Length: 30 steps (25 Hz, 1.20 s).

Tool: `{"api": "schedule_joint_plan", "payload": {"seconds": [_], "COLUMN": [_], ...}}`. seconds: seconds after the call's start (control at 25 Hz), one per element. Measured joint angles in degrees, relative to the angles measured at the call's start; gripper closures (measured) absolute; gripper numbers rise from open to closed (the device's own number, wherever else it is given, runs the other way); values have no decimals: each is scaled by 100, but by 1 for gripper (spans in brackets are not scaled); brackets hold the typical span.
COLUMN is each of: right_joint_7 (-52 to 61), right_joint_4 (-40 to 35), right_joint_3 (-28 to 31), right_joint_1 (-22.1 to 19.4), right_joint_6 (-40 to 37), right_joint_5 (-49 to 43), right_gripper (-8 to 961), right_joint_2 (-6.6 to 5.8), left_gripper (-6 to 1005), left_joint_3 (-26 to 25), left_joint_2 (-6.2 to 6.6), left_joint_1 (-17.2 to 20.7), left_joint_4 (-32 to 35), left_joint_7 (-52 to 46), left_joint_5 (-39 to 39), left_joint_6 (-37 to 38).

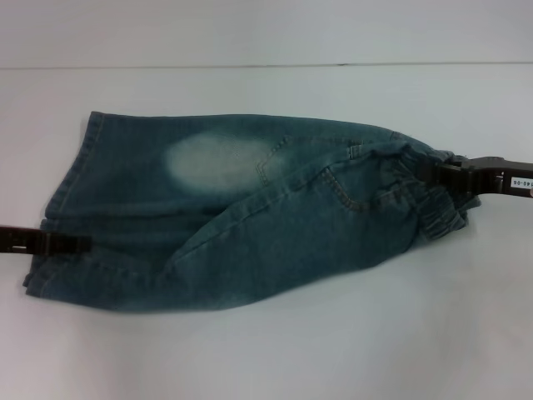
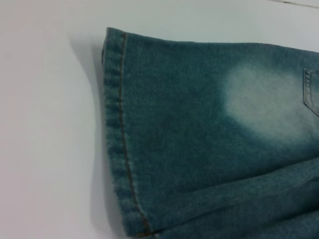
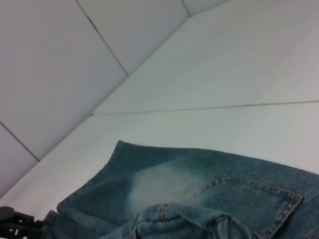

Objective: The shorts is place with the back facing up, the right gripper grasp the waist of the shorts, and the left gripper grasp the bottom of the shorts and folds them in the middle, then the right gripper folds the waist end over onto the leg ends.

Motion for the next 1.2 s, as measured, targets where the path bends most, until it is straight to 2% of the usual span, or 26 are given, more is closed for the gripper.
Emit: {"api": "schedule_joint_plan", "payload": {"seconds": [0.2,0.44,0.56,0.96,1.2], "right_joint_7": [0,0,0,0,30], "right_joint_4": [0,0,0,0,0], "right_joint_3": [0,0,0,50,79], "right_joint_1": [0,0,5,-36,-90], "right_joint_6": [-2,-6,-20,-36,-61], "right_joint_5": [0,0,0,11,306], "right_gripper": [910,909,908,909,908], "right_joint_2": [0,0,0,-5,-23], "left_gripper": [509,733,954,984,983], "left_joint_3": [14,50,92,66,-130], "left_joint_2": [-25,-57,-64,-67,-15], "left_joint_1": [41,48,50,43,-2], "left_joint_4": [0,3,11,27,134], "left_joint_7": [46,92,95,90,60], "left_joint_5": [0,0,0,-46,-381], "left_joint_6": [-101,-93,-85,-13,88]}}
